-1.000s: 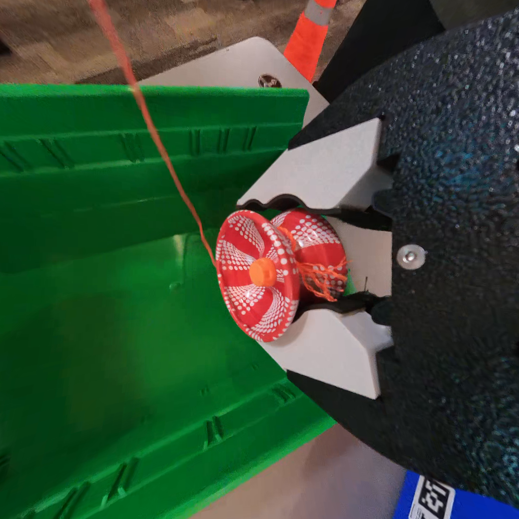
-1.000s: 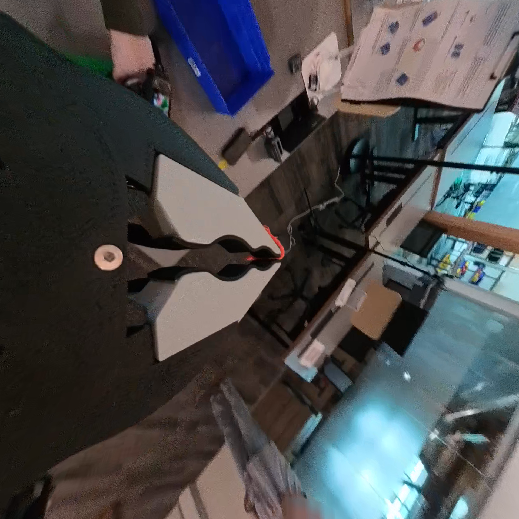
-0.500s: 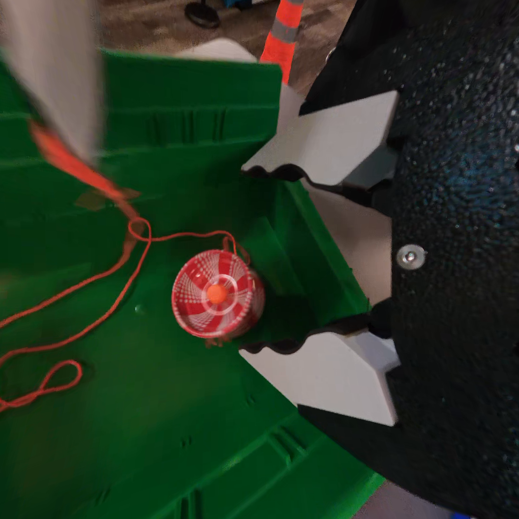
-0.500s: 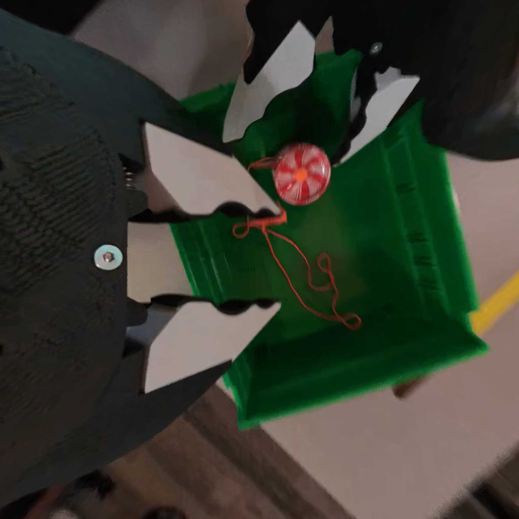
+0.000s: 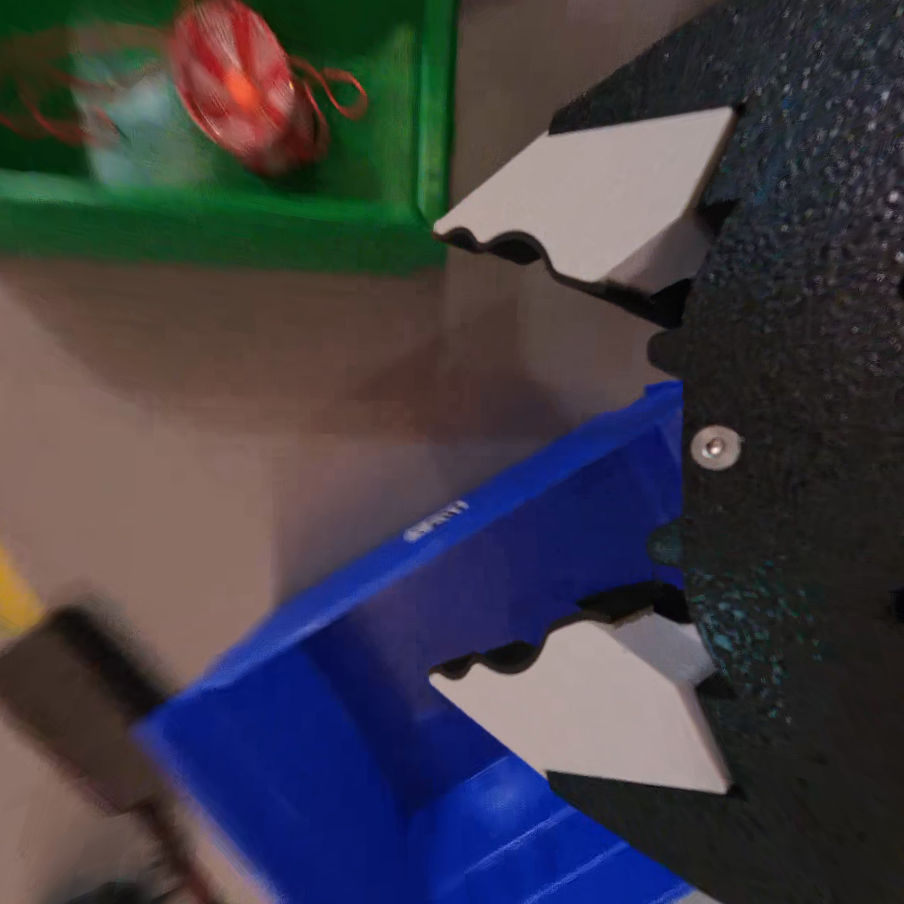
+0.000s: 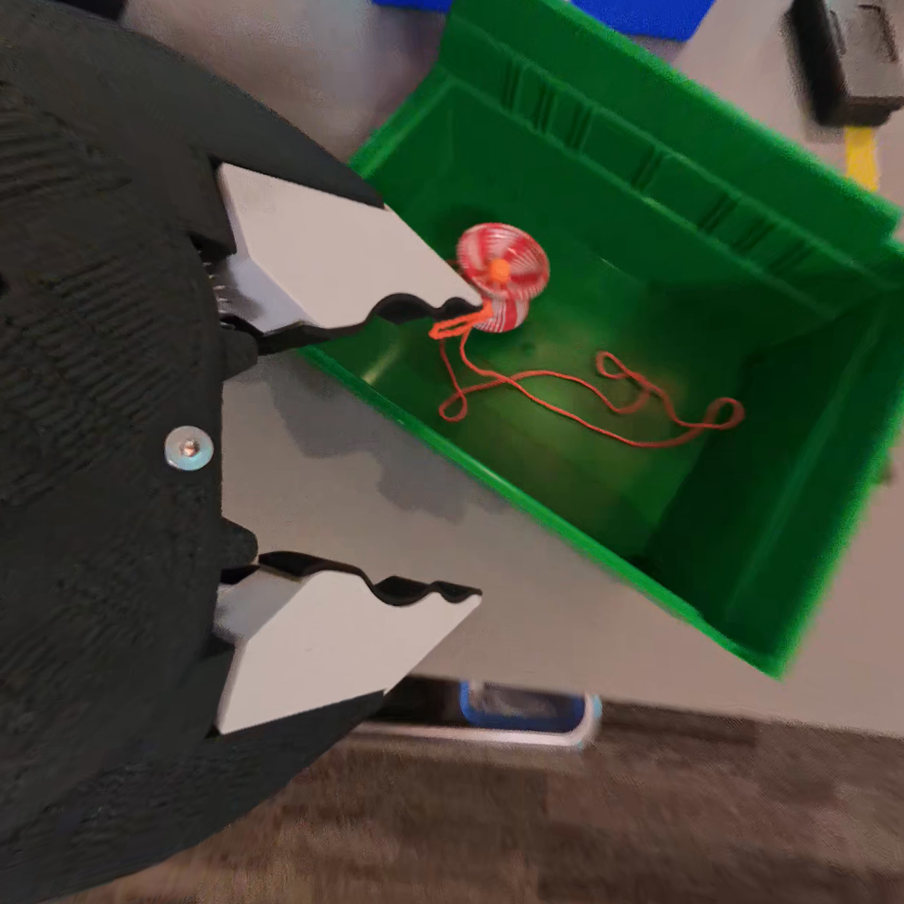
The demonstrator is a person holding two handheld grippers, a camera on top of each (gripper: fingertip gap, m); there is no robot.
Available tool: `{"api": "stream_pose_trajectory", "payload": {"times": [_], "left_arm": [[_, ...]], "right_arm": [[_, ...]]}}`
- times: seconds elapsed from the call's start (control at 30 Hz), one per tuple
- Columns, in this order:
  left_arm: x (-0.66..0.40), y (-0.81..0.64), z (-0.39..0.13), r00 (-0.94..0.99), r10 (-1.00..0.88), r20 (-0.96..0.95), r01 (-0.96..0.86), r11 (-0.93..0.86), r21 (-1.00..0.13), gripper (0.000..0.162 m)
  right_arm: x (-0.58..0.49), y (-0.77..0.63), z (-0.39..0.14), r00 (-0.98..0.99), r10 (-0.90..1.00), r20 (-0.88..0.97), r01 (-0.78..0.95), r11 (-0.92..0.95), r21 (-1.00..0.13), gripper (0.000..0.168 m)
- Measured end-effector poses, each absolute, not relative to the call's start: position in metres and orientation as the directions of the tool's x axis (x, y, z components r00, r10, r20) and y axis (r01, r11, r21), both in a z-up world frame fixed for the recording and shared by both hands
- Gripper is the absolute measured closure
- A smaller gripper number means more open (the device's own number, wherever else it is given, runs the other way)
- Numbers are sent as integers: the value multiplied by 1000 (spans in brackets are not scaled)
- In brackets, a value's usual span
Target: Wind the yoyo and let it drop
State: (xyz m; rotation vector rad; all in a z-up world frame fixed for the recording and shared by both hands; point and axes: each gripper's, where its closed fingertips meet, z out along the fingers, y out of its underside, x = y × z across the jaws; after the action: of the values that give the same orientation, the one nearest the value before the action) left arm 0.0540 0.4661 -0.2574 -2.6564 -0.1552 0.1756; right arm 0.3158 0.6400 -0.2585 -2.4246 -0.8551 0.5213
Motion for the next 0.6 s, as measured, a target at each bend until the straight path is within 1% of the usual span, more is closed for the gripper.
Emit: {"api": "stream_pose_trajectory", "payload": {"times": [0.03,0.07,0.13,0.2,0.23,0.27,0.3,0.33,0.37,0.4,0.43,0.47,0.5,0.53,0.57,0.6], "left_arm": [[47,451,-273,983,172,-71,129,-905,-406,4],[43,440,-285,980,195,-43,166,-915,-367,4],[42,424,-304,976,216,4,207,-927,-313,14],[44,412,-318,972,235,32,235,-934,-270,20],[46,408,-323,968,246,46,250,-934,-256,21],[49,405,-326,964,258,67,267,-931,-251,23],[53,404,-327,959,268,96,284,-925,-253,26],[56,404,-327,953,275,124,299,-918,-259,28],[59,404,-327,950,275,147,306,-915,-263,30],[61,403,-328,948,274,161,309,-914,-263,32],[64,403,-329,946,274,176,313,-913,-262,35],[65,403,-329,943,276,184,318,-912,-261,37],[61,402,-328,948,278,153,310,-916,-256,37],[54,401,-323,963,260,72,270,-924,-271,36],[45,405,-313,975,221,-40,198,-930,-309,35],[44,415,-298,978,164,-128,107,-925,-364,34]], "right_arm": [[316,632,-268,726,657,-205,460,-685,-565,68],[315,627,-274,728,652,-212,452,-688,-567,69],[309,624,-275,729,643,-232,418,-688,-593,77],[306,620,-275,712,680,-176,481,-654,-584,78],[308,621,-268,702,705,-103,523,-609,-597,72],[306,626,-252,675,738,-12,553,-517,-653,69],[303,629,-238,631,771,82,585,-404,-703,71],[307,631,-236,597,785,166,643,-345,-683,69],[310,628,-235,552,808,208,706,-320,-631,57],[304,628,-216,532,810,246,693,-250,-676,57],[296,630,-194,529,800,282,640,-158,-752,70],[294,631,-184,524,791,316,630,-110,-769,67],[285,626,-157,521,781,344,566,-14,-824,65],[279,618,-127,523,770,367,472,97,-876,76],[277,616,-126,505,771,387,484,119,-867,80],[281,619,-150,478,793,378,577,41,-816,68]]}}
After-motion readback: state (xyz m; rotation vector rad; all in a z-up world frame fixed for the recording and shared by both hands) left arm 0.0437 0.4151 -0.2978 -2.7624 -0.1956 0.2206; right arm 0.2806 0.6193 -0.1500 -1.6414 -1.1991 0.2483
